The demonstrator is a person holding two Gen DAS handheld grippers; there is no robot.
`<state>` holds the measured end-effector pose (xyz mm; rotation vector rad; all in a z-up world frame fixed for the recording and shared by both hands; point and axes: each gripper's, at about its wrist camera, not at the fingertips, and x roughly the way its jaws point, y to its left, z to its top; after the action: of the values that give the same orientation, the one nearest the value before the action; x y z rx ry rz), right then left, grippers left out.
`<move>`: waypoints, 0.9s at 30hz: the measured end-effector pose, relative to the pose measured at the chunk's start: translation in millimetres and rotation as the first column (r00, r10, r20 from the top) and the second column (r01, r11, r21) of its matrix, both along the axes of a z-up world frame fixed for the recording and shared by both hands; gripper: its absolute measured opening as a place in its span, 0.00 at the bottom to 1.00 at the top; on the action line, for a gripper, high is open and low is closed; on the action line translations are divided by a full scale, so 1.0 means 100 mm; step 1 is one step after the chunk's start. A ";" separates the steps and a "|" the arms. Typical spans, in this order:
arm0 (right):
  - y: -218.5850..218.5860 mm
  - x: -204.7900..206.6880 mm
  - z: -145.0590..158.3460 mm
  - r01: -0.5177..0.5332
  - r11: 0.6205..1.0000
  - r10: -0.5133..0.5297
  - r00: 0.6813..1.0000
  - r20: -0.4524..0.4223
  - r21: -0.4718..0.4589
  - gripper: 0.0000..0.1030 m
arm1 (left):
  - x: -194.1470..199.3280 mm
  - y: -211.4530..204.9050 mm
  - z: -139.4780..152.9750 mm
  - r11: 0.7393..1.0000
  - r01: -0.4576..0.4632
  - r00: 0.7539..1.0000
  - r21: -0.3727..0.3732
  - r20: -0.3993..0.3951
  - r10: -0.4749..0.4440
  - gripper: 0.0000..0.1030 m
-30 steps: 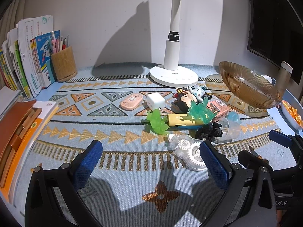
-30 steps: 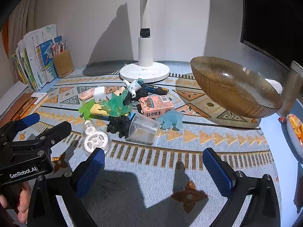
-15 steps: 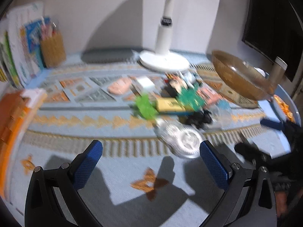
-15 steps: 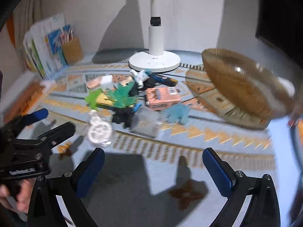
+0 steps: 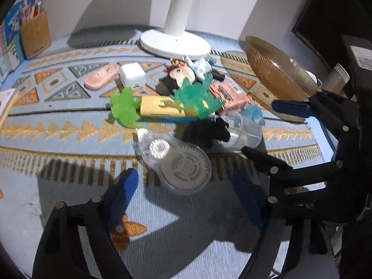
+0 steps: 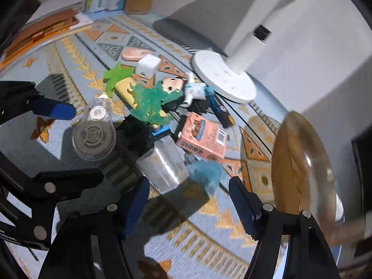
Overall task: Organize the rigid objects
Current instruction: 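Grasp the clear gear tape dispenser with the left gripper while the right grasps the clear cup, then carry the tape dispenser and cup into the amber bowl and release both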
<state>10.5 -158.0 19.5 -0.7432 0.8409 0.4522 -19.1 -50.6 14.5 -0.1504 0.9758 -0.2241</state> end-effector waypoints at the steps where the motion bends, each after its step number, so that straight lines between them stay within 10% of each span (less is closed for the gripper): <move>1: 0.03 0.02 0.00 -0.016 1.000 0.016 1.000 -0.001 0.002 0.66 | 0.01 0.00 0.00 1.000 0.002 1.000 0.016 0.002 -0.002 0.73; 8: 0.24 0.04 -0.09 -0.066 0.998 0.066 0.998 -0.020 0.018 0.40 | 0.02 0.19 0.01 0.999 0.037 0.999 -0.012 0.007 -0.037 0.52; 16: -0.42 -0.19 0.11 0.215 0.924 -0.193 0.976 -0.100 0.316 0.40 | 0.03 0.28 0.02 0.990 0.082 0.996 -0.111 -0.026 -0.085 0.67; 20: -0.70 -0.34 0.02 0.332 0.843 -0.286 0.943 -0.170 0.424 0.40 | 0.09 0.08 0.00 0.998 0.049 0.999 -0.039 -0.003 -0.049 0.75; 24: -0.81 -0.49 -0.02 0.376 0.792 -0.315 0.926 -0.206 0.481 0.39 | 0.08 -0.06 0.00 0.993 0.042 0.998 0.106 0.038 -0.046 0.47; 27: -0.82 -0.57 -0.02 0.380 0.767 -0.310 0.925 -0.220 0.516 0.39 | -0.05 0.00 0.04 0.987 0.115 0.992 0.113 0.039 -0.120 0.47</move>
<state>-46.0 -240.2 17.9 -0.0120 0.8821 0.3800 -23.8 -50.6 18.4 0.0140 0.9497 -0.2797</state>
